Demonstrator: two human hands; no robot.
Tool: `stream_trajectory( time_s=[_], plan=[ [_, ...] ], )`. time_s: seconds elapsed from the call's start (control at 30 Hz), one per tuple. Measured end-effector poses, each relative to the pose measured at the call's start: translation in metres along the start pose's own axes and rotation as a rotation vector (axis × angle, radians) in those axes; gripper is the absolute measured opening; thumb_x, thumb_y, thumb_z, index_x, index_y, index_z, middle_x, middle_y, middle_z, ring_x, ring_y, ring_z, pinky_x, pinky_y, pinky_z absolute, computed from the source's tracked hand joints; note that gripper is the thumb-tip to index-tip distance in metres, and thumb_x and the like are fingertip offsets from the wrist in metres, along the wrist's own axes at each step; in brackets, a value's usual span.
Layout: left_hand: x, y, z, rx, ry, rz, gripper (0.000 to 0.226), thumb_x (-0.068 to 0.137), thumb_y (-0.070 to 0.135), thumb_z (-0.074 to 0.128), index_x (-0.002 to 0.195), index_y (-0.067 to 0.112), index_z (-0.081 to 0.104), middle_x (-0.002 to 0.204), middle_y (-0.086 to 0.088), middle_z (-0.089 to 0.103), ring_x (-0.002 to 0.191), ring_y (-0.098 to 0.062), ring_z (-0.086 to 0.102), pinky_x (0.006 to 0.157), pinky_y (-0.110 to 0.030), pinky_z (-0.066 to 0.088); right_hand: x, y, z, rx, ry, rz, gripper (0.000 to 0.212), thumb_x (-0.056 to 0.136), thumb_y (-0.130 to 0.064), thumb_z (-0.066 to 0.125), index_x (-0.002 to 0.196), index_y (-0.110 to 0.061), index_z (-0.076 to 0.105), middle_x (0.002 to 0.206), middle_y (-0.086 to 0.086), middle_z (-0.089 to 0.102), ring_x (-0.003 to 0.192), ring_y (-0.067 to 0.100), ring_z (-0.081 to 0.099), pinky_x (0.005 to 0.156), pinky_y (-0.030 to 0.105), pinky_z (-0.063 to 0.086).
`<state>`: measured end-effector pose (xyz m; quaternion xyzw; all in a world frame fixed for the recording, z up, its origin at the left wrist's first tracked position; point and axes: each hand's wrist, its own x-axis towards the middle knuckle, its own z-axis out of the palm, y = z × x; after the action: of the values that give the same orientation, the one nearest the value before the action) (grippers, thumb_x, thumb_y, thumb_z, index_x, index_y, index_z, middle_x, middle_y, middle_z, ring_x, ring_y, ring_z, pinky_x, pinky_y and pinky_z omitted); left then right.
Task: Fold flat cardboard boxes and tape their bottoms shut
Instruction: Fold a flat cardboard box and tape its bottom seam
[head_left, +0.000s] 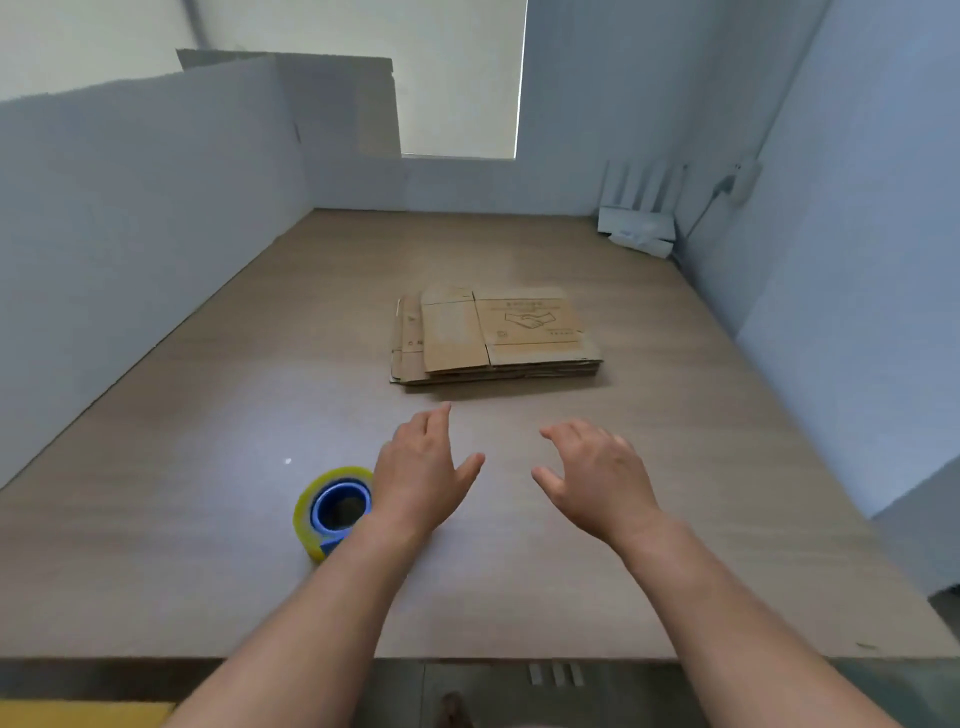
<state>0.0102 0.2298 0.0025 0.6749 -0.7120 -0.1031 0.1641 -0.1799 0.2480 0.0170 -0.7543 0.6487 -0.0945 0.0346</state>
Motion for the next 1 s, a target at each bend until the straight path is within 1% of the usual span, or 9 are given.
stream_trajectory(
  time_s=[0.13, 0.3, 0.47, 0.57, 0.63, 0.77, 0.8, 0.87, 1.0],
  plan=[
    [0.069, -0.017, 0.013, -0.001, -0.036, -0.013, 0.080, 0.091, 0.054, 0.050, 0.152, 0.017, 0.014, 0.153, -0.004, 0.030, 0.136, -0.024, 0.033, 0.106, -0.037, 0.034, 0.061, 0.015, 0.016, -0.015, -0.043, 0.045, 0.047, 0.092, -0.040, 0.048, 0.136, -0.024, 0.044, 0.133, -0.002, 0.049, 0.122, 0.019, 0.044, 0.096, 0.031, 0.031],
    [0.135, -0.032, 0.033, 0.007, -0.094, -0.026, 0.087, 0.090, 0.055, 0.052, 0.153, 0.018, 0.005, 0.156, -0.002, 0.023, 0.138, -0.024, 0.029, 0.107, -0.037, 0.033, 0.111, 0.042, 0.037, -0.010, -0.090, 0.131, 0.048, 0.092, -0.041, 0.050, 0.136, -0.024, 0.044, 0.135, -0.002, 0.049, 0.124, 0.019, 0.043, 0.098, 0.032, 0.033],
    [0.188, -0.043, 0.054, 0.008, -0.153, -0.058, 0.095, 0.087, 0.057, 0.054, 0.153, 0.020, -0.003, 0.161, -0.002, 0.007, 0.144, -0.022, 0.018, 0.113, -0.037, 0.026, 0.155, 0.076, 0.054, -0.038, -0.160, 0.212, 0.057, 0.091, -0.042, 0.049, 0.143, -0.023, 0.034, 0.141, -0.002, 0.041, 0.130, 0.019, 0.038, 0.102, 0.031, 0.032],
    [0.214, -0.049, 0.069, 0.016, -0.217, -0.109, 0.101, 0.084, 0.061, 0.056, 0.152, 0.021, -0.008, 0.161, -0.004, -0.001, 0.147, -0.024, 0.012, 0.115, -0.037, 0.022, 0.188, 0.096, 0.065, -0.036, -0.191, 0.269, 0.067, 0.089, -0.045, 0.053, 0.146, -0.019, 0.027, 0.144, 0.002, 0.035, 0.132, 0.021, 0.035, 0.105, 0.033, 0.032],
    [0.230, -0.055, 0.081, 0.020, -0.260, -0.142, 0.106, 0.082, 0.063, 0.058, 0.152, 0.022, -0.010, 0.161, -0.008, -0.007, 0.147, -0.026, 0.008, 0.116, -0.037, 0.019, 0.209, 0.109, 0.074, -0.032, -0.213, 0.332, 0.078, 0.086, -0.048, 0.057, 0.148, -0.017, 0.020, 0.148, 0.007, 0.029, 0.134, 0.025, 0.031, 0.107, 0.036, 0.031],
    [0.251, -0.062, 0.103, 0.059, -0.304, -0.181, 0.114, 0.077, 0.067, 0.060, 0.151, 0.021, -0.014, 0.160, -0.012, -0.010, 0.148, -0.027, 0.005, 0.117, -0.037, 0.013, 0.241, 0.136, 0.092, -0.004, -0.294, 0.501, 0.100, 0.082, -0.056, 0.062, 0.152, -0.019, 0.000, 0.159, 0.014, 0.004, 0.144, 0.032, 0.013, 0.114, 0.043, 0.020],
    [0.255, -0.062, 0.107, 0.060, -0.312, -0.184, 0.114, 0.077, 0.068, 0.060, 0.151, 0.021, -0.013, 0.160, -0.013, -0.010, 0.147, -0.027, 0.005, 0.117, -0.037, 0.013, 0.246, 0.142, 0.096, 0.004, -0.314, 0.530, 0.103, 0.081, -0.057, 0.062, 0.152, -0.018, -0.002, 0.159, 0.013, 0.003, 0.144, 0.033, 0.013, 0.114, 0.043, 0.019],
    [0.259, -0.060, 0.114, 0.053, -0.328, -0.194, 0.111, 0.078, 0.067, 0.059, 0.151, 0.021, -0.010, 0.160, -0.013, -0.009, 0.146, -0.029, 0.008, 0.116, -0.038, 0.017, 0.252, 0.151, 0.102, 0.030, -0.343, 0.559, 0.107, 0.078, -0.059, 0.064, 0.152, -0.017, -0.001, 0.159, 0.010, 0.009, 0.144, 0.031, 0.015, 0.114, 0.043, 0.019],
    [0.259, -0.055, 0.112, -0.013, -0.287, -0.201, 0.094, 0.080, 0.064, 0.059, 0.151, 0.025, 0.011, 0.159, -0.010, -0.002, 0.142, -0.032, 0.014, 0.113, -0.042, 0.023, 0.251, 0.152, 0.104, 0.077, -0.278, 0.553, 0.107, 0.074, -0.063, 0.065, 0.151, -0.014, 0.008, 0.153, 0.010, 0.025, 0.139, 0.030, 0.025, 0.111, 0.042, 0.024]
  ],
)
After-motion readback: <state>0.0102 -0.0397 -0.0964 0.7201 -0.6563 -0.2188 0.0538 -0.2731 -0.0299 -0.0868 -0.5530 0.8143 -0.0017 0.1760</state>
